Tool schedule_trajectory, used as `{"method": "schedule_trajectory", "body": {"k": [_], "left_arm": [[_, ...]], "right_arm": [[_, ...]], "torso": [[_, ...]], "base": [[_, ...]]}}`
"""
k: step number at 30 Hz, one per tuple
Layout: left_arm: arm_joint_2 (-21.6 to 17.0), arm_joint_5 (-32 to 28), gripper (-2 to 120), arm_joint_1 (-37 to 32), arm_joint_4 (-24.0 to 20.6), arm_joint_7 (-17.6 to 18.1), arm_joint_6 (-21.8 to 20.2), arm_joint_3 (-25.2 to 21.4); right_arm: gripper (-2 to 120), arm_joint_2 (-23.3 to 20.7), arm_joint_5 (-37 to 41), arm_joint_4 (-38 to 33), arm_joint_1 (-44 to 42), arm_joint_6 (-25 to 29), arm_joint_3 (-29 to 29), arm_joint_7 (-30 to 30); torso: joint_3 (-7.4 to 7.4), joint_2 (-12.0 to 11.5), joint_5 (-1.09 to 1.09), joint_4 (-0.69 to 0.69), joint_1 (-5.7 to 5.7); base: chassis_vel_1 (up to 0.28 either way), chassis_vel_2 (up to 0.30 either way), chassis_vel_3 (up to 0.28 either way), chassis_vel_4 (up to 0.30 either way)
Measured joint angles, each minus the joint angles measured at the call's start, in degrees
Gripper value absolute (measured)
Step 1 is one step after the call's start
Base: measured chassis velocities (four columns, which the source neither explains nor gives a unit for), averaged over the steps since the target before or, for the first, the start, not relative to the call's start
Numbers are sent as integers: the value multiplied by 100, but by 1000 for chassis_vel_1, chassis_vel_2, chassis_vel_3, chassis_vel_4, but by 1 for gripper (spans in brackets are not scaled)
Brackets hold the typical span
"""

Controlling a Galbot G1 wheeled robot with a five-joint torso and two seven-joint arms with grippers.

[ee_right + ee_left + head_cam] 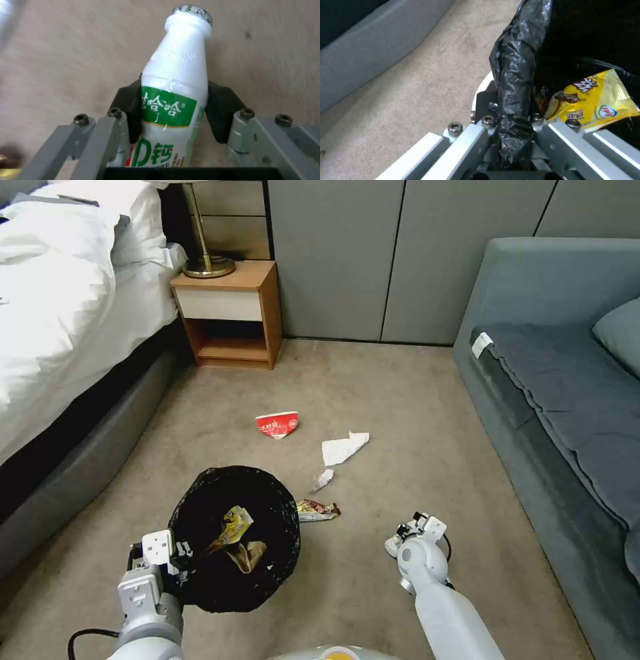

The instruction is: Pick up the trash bin, then pick up the garbage from the floor and place it into the trash bin.

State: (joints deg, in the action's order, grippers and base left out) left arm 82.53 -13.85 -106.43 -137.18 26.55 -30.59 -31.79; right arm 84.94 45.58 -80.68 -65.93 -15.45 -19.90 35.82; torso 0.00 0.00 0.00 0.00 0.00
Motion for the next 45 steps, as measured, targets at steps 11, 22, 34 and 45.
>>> {"method": "schedule_trajectory", "body": {"k": [11,22,34,45], "left_arm": [[-8,43,1,31,-9,-5,2,67],[-15,78,1,-49,-11,-30,-5,138],[3,163,1,-76,-11,-37,-5,282],[55,175,1,-43,1,-45,-12,384]], "right_arm": [[37,-571,-2540,-3017,-1184,2797,570,-4212],[36,-1421,-3121,-3284,-1294,3718,1477,-6647],[36,-1303,-3092,-2078,-553,3450,2804,-6101],[56,-1114,-3043,-1424,-1,3198,3125,-5488]], "torso": [[-1,0,-1,0,0],[-1,0,0,0,0],[0,0,-1,0,0],[0,0,0,-1,0]], "base": [[0,0,0,0],[0,0,0,0],[0,0,0,0],[0,0,0,0]]}}
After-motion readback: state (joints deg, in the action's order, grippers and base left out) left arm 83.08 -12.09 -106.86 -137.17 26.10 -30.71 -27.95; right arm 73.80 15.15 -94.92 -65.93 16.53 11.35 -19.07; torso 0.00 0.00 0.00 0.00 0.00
